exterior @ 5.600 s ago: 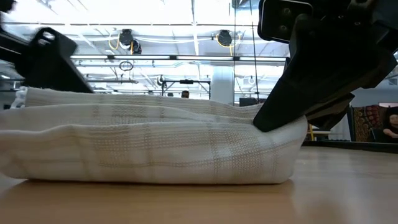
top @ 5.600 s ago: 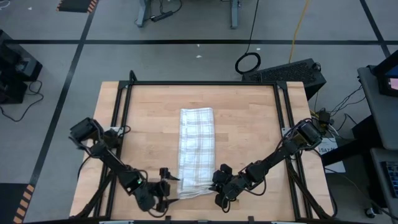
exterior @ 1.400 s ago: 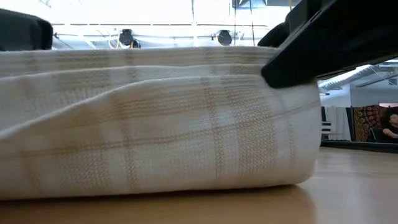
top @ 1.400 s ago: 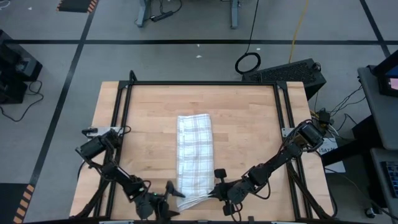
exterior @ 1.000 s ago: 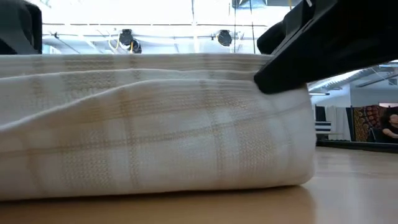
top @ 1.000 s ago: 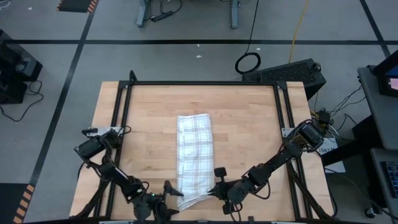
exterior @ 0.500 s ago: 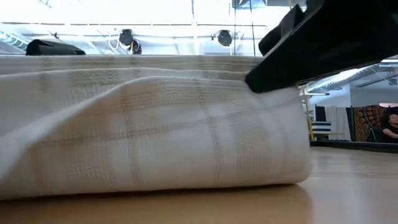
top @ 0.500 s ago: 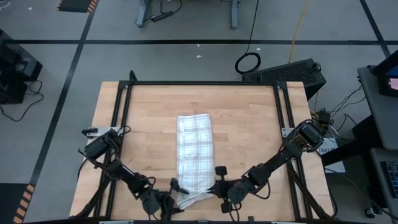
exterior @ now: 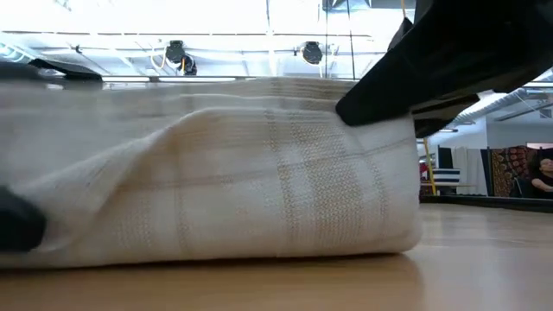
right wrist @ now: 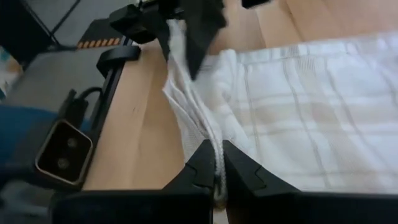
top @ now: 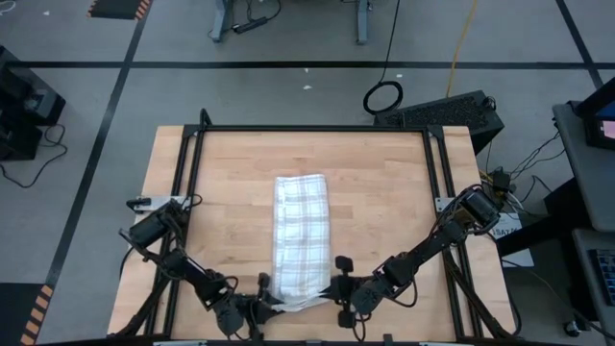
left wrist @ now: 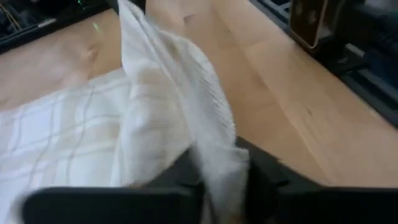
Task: Roll towel
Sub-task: Roll the white kitchen towel
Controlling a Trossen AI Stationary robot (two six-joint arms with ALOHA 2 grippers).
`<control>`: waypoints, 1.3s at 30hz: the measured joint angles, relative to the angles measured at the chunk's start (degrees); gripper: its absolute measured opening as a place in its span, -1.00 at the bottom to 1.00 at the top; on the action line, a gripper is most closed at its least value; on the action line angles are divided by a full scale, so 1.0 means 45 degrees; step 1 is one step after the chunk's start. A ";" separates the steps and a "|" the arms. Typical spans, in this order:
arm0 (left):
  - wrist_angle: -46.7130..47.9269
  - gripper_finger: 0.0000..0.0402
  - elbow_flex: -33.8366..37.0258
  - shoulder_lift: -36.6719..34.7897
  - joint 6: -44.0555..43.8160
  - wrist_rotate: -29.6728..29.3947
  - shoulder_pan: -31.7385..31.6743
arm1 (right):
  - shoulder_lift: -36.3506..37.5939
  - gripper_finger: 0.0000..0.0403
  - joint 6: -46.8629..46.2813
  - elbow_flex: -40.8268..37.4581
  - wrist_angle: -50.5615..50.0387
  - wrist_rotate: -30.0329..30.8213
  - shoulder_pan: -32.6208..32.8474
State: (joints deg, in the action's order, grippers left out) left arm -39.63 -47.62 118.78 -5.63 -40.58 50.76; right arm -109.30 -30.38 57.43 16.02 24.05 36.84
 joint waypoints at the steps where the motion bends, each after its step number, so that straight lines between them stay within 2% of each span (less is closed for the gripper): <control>1: 0.0021 -0.78 0.0005 -0.0098 -0.0037 -0.0005 0.0068 | 0.0000 -0.98 -0.0380 0.0000 0.0003 -0.0017 0.0000; 3: 0.0008 -0.91 0.0010 -0.0310 -0.0469 -0.0027 0.0188 | 0.0000 -0.98 -0.1265 0.0000 0.0017 -0.0051 0.0005; 7: 0.0233 -0.85 0.0201 -0.0968 -0.1764 -0.0092 0.0263 | 0.0000 -0.98 -0.3658 0.0000 0.0026 -0.0079 0.0000; 11: 0.1541 -0.88 0.0636 -0.1502 -0.3538 -0.0139 0.0203 | 0.0000 -0.98 -0.5474 0.0005 0.0052 -0.0080 0.0002; 14: 0.1981 -0.92 0.0976 -0.1604 -0.4783 -0.0190 -0.0022 | 0.0000 -0.98 -0.5810 0.0005 0.0067 -0.0019 -0.0019; 19: 0.1158 -0.93 0.1371 -0.1604 -0.6599 0.0819 -0.0372 | 0.0000 -0.95 -0.5848 0.0005 0.0127 0.0011 -0.0091; 22: 0.0914 -0.93 0.1386 -0.1601 -0.7022 0.1022 -0.0407 | 0.0000 -0.79 -0.5435 0.0005 0.0201 0.0024 -0.0200; 27: 0.0970 -0.93 0.1467 -0.1595 -0.8225 0.1073 -0.0529 | 0.0005 -0.36 -0.2952 0.0005 -0.0113 0.0648 -0.0075; 32: 0.0927 -0.93 0.1609 -0.1594 -0.9606 0.1107 -0.0670 | 0.0005 0.04 -0.2333 0.0005 -0.1118 0.1565 0.0657; 36: 0.0827 -0.93 0.1609 -0.1594 -0.9876 0.1353 -0.0723 | 0.0005 0.24 -0.2019 0.0005 -0.1258 0.2997 0.1653; 39: 0.0640 -0.93 0.1614 -0.1589 -1.0027 0.1435 -0.0721 | -0.0004 0.31 -0.2043 0.0005 -0.1242 0.3338 0.2223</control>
State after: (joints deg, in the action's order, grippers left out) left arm -36.75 -40.36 111.63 -50.75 -34.12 47.51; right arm -109.31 -39.57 57.45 10.43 39.07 46.84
